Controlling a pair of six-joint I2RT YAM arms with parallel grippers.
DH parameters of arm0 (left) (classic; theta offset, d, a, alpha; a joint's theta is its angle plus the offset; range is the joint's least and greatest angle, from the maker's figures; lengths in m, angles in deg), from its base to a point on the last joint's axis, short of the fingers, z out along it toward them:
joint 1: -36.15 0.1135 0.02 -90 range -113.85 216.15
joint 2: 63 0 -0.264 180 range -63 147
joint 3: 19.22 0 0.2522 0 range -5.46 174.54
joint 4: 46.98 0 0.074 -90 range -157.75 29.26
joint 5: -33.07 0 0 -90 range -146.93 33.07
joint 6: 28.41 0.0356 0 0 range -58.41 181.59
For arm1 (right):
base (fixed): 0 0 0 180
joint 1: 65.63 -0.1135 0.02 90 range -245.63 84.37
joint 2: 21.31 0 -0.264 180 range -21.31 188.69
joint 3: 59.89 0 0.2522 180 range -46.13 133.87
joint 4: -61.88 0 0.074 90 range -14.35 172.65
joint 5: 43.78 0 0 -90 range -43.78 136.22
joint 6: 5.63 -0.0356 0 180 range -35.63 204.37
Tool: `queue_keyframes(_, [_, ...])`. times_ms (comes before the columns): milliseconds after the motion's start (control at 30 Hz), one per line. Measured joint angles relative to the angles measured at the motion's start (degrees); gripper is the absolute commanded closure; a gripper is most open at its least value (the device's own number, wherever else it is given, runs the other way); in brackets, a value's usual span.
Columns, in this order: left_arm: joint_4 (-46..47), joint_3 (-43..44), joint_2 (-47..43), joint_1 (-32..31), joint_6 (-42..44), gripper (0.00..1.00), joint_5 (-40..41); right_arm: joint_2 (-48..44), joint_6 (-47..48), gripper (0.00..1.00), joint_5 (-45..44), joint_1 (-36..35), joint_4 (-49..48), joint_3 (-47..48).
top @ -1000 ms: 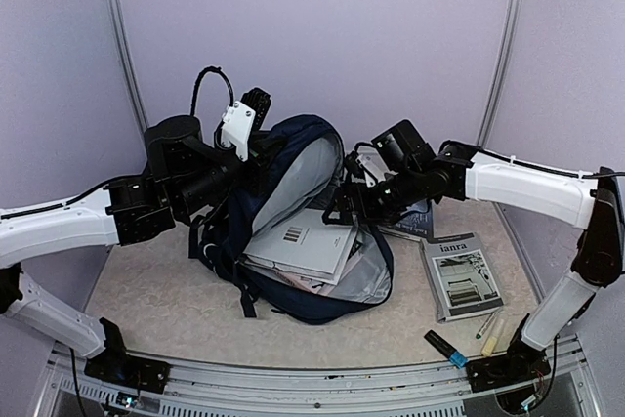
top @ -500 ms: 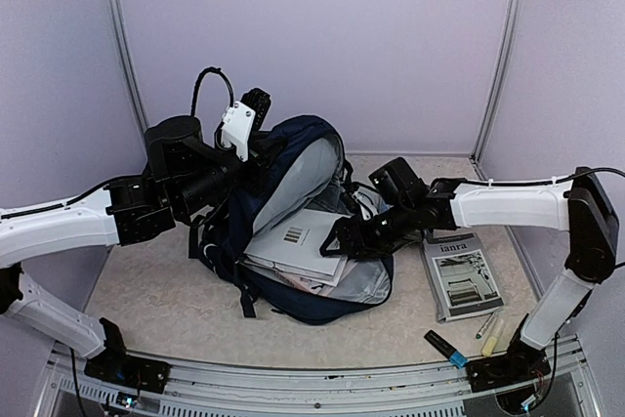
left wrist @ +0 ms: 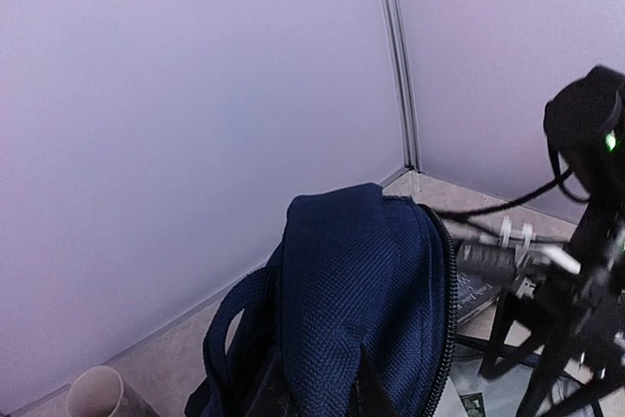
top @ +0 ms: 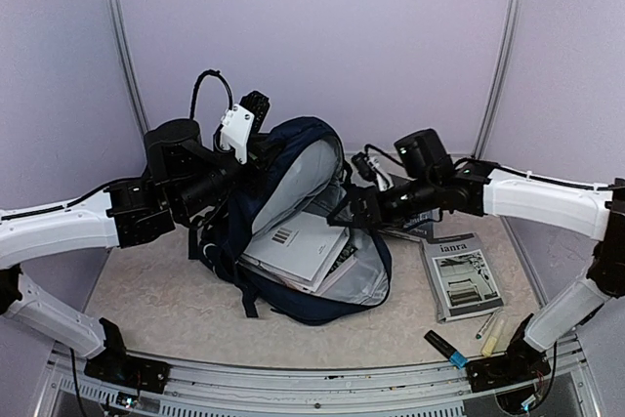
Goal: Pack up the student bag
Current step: Adjust the book in the largest pocket of the bag, then adjust the book at the corner of the board.
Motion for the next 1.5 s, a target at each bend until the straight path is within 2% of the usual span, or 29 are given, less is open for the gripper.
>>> queue_keyframes(133, [0.5,-0.9,-0.7,0.0,0.1,1.00,0.0,-10.0,0.6,0.00,-0.4,10.3,-0.1,-6.0])
queue_keyframes(233, [0.5,-1.5,-1.3,0.1,0.2,1.00,0.0,-14.8,0.3,0.00,-0.9,21.9,-0.8,-9.6])
queue_keyframes(400, [1.1,-4.1,-3.9,0.1,0.5,1.00,-0.6,-8.1,0.5,0.00,0.8,34.6,-2.5,-13.3])
queue_keyframes(533, [1.4,-5.4,-4.9,0.2,0.6,1.00,-1.1,2.0,1.9,0.00,1.5,39.6,-3.6,-13.2])
queue_keyframes(667, [1.8,-5.3,-3.8,0.4,0.7,1.00,-1.4,9.8,3.9,0.00,1.5,41.4,-3.4,-10.6])
queue_keyframes(900, [2.0,-0.9,3.6,1.6,1.2,1.00,-2.7,19.4,5.6,0.02,5.8,42.3,-5.7,-4.3])
queue_keyframes(1167, [3.3,0.0,6.9,3.2,1.0,1.00,-5.3,22.8,4.1,0.03,14.9,41.8,-12.1,-3.6])
queue_keyframes(1500, [5.0,0.3,11.5,4.2,0.8,1.00,-10.6,22.8,-2.1,0.04,20.8,36.0,-19.5,-3.5])
